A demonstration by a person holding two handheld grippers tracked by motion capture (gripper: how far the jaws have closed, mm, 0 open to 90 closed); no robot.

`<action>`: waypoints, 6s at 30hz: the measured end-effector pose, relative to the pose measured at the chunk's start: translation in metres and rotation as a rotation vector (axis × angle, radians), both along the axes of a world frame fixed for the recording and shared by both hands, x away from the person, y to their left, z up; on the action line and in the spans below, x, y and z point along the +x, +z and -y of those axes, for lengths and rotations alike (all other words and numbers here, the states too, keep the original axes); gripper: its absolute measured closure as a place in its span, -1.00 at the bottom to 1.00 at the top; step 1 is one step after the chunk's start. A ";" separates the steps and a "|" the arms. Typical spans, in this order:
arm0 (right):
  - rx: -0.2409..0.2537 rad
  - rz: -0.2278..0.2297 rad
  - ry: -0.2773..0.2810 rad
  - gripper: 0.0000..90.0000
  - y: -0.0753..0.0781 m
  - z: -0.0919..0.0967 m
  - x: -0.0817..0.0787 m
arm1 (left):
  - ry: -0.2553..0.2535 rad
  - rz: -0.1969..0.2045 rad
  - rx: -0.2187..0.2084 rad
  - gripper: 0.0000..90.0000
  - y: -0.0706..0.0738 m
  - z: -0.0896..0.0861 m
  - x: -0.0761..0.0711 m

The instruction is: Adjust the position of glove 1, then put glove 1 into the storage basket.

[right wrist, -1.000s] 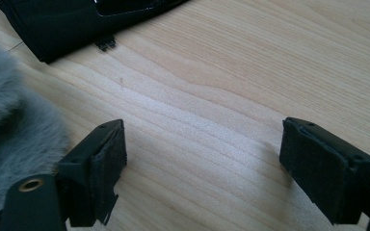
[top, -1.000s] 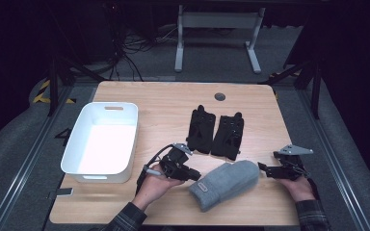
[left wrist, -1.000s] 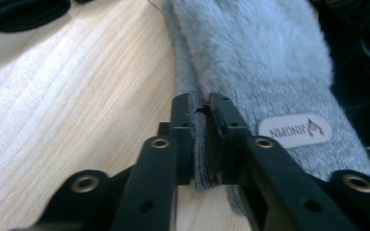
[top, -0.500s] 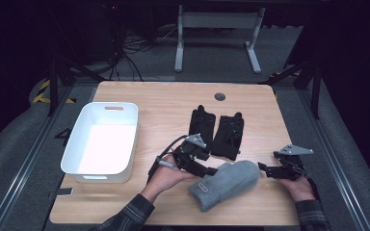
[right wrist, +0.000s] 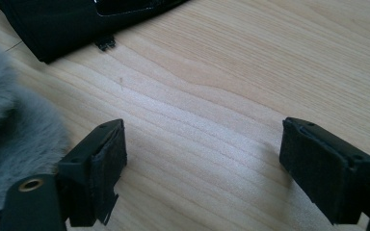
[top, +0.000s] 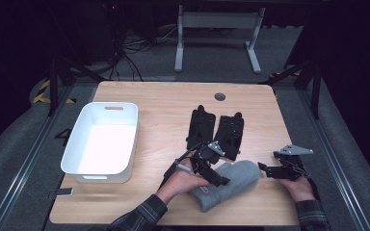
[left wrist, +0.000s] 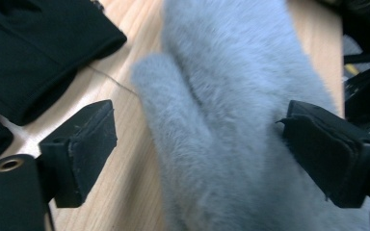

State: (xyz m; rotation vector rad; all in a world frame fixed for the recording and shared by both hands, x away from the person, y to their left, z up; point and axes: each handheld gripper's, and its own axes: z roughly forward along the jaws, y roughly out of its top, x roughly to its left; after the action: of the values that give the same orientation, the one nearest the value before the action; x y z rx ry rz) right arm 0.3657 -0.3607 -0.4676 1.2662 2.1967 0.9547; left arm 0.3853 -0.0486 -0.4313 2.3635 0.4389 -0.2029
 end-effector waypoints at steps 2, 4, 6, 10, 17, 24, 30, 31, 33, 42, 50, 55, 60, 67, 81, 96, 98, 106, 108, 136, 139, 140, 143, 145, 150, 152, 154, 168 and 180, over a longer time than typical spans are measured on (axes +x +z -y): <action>0.000 0.000 0.000 -0.62 0.000 0.000 0.000 | -0.010 -0.015 0.021 -0.76 -0.003 0.004 -0.002; 0.000 0.000 0.000 -0.62 0.000 0.000 0.000 | -0.022 -0.018 0.036 -0.81 -0.008 0.009 -0.004; 0.000 0.000 0.000 -0.62 0.000 0.000 0.000 | -0.037 -0.034 0.048 -0.83 -0.012 0.013 -0.006; 0.000 0.000 0.000 -0.62 0.000 0.000 0.000 | -0.047 -0.067 0.070 -0.83 -0.019 0.017 -0.006; 0.000 0.000 0.001 -0.62 0.000 0.000 0.000 | -0.087 -0.064 0.070 -0.58 -0.019 0.018 -0.007; -0.001 0.000 0.001 -0.62 0.000 0.000 0.000 | -0.124 -0.114 0.066 -0.07 -0.019 0.019 -0.009; -0.001 0.001 0.000 -0.61 0.000 0.000 0.000 | -0.134 -0.105 0.084 0.28 -0.016 0.020 -0.011; -0.001 0.001 0.000 -0.61 0.000 0.000 0.000 | -0.133 -0.105 0.089 0.31 -0.015 0.020 -0.012; -0.001 0.001 0.000 -0.61 0.000 0.000 0.000 | -0.128 -0.102 0.091 0.37 -0.013 0.020 -0.013; -0.001 0.000 0.000 -0.61 0.000 0.000 0.000 | -0.120 -0.102 0.074 0.45 -0.003 0.015 -0.016; -0.001 0.000 0.000 -0.61 0.000 0.000 0.000 | -0.092 -0.089 0.048 0.46 0.014 0.000 -0.015; -0.001 0.000 0.000 -0.61 0.000 0.000 0.000 | -0.063 -0.066 0.023 0.45 0.029 -0.014 -0.011; -0.001 0.000 0.000 -0.61 0.000 0.000 0.000 | -0.011 -0.047 -0.001 0.45 0.044 -0.034 -0.003; -0.001 0.000 0.000 -0.61 0.000 0.000 0.000 | 0.057 -0.023 -0.016 0.45 0.058 -0.059 0.007; -0.001 0.000 0.000 -0.61 0.000 0.000 0.000 | 0.202 0.014 -0.029 0.44 0.093 -0.115 0.028; -0.001 0.000 -0.002 -0.61 0.000 0.000 0.000 | 0.365 0.054 -0.046 0.44 0.126 -0.190 0.042; -0.001 0.000 -0.002 -0.61 0.000 0.000 0.000 | 0.387 0.052 -0.054 0.44 0.128 -0.201 0.043; -0.001 0.000 -0.003 -0.61 0.000 0.000 0.000 | 0.495 0.045 -0.061 0.44 0.130 -0.248 0.047; -0.001 0.000 -0.004 -0.61 0.000 0.000 0.000 | 0.517 0.042 -0.064 0.45 0.130 -0.258 0.047; -0.001 0.000 -0.008 -0.61 0.000 0.000 0.000 | 0.776 -0.207 -0.005 0.44 0.040 -0.347 0.074; -0.001 0.000 -0.008 -0.61 0.000 0.000 0.000 | 0.784 -0.242 0.032 0.44 0.027 -0.350 0.079; -0.001 0.000 -0.008 -0.61 0.000 0.000 0.000 | 0.789 -0.259 0.038 0.44 0.023 -0.350 0.080; -0.001 0.000 -0.008 -0.61 0.000 0.000 0.000 | 0.799 -0.284 0.057 0.42 0.011 -0.351 0.084; -0.001 0.000 -0.008 -0.61 0.000 0.000 0.000 | 0.802 -0.301 0.071 0.38 0.005 -0.351 0.085; -0.001 0.000 -0.009 -0.61 0.000 0.000 0.000 | 0.808 -0.296 0.080 0.11 0.003 -0.350 0.086; -0.001 0.000 -0.009 -0.61 0.000 0.000 0.000 | 0.809 -0.270 0.099 -0.04 0.004 -0.346 0.086; -0.001 0.000 -0.009 -0.61 0.000 0.000 0.000 | 0.811 -0.247 0.118 -0.18 0.005 -0.344 0.085; -0.001 0.000 -0.009 -0.61 0.000 0.000 0.000 | 0.855 -0.133 0.129 -0.58 0.022 -0.343 0.080; -0.001 0.000 -0.009 -0.61 0.000 0.000 0.000 | 0.799 -0.025 0.045 -0.61 0.058 -0.328 0.066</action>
State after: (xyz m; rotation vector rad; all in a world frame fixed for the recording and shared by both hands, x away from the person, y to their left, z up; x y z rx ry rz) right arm 0.3657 -0.3602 -0.4675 1.2739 2.1896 0.9502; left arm 0.4510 0.2794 -0.3730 2.0434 1.3514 0.1534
